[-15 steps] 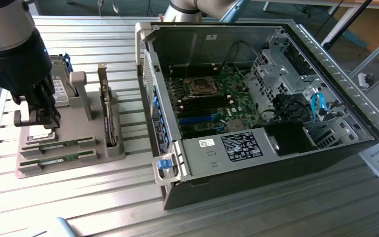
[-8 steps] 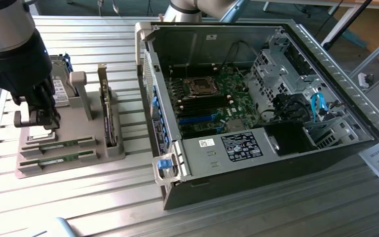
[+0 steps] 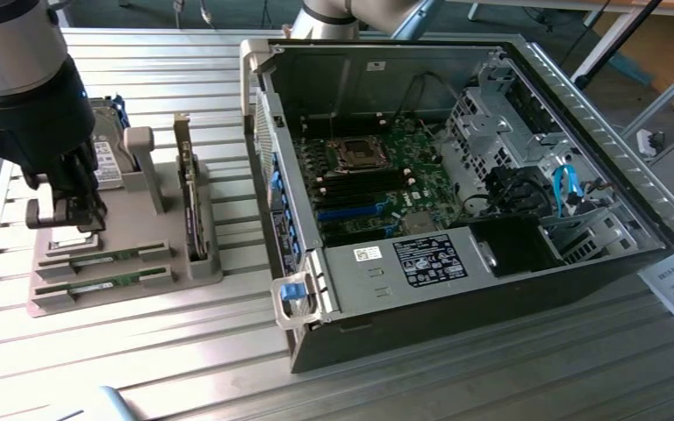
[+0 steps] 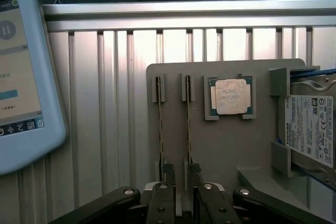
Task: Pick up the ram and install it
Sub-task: 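Pick up the ram and move it above insertion slot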
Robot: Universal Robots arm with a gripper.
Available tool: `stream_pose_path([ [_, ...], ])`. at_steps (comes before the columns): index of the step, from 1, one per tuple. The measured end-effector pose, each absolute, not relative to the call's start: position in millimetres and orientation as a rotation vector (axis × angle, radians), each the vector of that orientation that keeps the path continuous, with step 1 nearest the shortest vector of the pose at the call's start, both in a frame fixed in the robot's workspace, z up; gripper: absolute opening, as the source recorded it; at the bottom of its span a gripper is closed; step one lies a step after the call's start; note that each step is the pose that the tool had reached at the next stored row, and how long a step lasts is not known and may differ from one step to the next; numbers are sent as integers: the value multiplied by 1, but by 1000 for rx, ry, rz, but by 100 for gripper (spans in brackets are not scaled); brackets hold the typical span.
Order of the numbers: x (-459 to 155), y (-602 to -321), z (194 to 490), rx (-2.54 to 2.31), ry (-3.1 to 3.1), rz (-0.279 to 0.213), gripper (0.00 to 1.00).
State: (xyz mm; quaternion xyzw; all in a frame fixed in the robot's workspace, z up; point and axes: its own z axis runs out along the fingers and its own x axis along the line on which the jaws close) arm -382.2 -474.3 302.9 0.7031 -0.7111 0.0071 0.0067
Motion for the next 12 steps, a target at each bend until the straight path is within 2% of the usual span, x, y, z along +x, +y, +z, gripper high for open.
stream_pose_path([
  [12,-382,-477,289,2197,-2222,21,24],
])
